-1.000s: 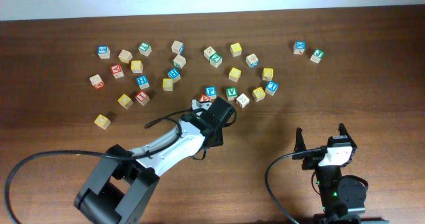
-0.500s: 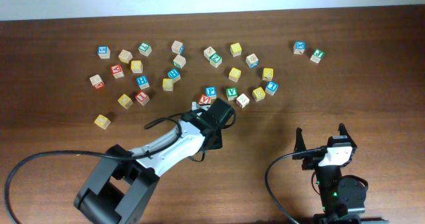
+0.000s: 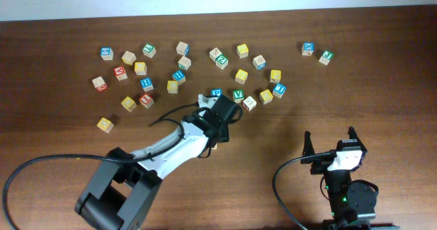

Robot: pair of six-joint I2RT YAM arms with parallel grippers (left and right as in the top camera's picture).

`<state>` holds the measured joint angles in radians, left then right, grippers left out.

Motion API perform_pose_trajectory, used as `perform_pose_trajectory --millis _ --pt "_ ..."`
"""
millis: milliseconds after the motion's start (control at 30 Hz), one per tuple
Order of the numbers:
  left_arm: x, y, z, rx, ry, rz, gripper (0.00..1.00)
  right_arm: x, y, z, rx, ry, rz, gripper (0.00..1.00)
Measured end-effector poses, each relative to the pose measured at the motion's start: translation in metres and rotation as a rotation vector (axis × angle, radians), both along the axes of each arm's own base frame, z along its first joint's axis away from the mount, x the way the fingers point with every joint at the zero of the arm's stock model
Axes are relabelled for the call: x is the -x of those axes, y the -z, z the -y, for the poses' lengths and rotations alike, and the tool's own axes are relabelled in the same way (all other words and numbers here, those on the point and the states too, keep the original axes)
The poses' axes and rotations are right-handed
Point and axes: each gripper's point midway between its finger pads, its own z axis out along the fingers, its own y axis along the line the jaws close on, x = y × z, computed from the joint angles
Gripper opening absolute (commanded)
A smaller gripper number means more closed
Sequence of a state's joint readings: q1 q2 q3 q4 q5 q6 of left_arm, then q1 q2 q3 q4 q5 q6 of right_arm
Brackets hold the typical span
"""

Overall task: Spell out RSS
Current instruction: 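Carry the S block toward the R block with the left gripper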

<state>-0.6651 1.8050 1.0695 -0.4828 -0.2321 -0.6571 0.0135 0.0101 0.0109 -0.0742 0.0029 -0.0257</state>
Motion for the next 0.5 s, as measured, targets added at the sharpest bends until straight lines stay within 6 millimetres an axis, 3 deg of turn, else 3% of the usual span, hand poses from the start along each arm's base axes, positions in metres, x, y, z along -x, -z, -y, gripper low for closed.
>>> perform_pose_trajectory --millis 67,100,233,333,500 --pt "-0.018 -0.014 0.003 0.045 0.017 0.020 0.53 0.000 0.000 0.000 0.000 0.000 0.000 0.98" --pt "-0.018 -0.014 0.004 0.050 0.042 0.006 0.53 0.000 0.000 0.000 0.000 0.000 0.000 0.98" --pt "0.005 -0.004 0.006 0.034 0.105 -0.093 0.50 0.000 0.000 0.000 0.000 0.000 0.000 0.98" --pt "0.018 0.013 0.011 0.014 0.139 -0.153 0.33 0.000 0.000 0.000 0.000 0.000 0.000 0.98" --pt "0.024 0.021 0.009 -0.001 0.144 -0.188 0.27 0.000 0.000 0.000 0.000 0.000 0.000 0.98"
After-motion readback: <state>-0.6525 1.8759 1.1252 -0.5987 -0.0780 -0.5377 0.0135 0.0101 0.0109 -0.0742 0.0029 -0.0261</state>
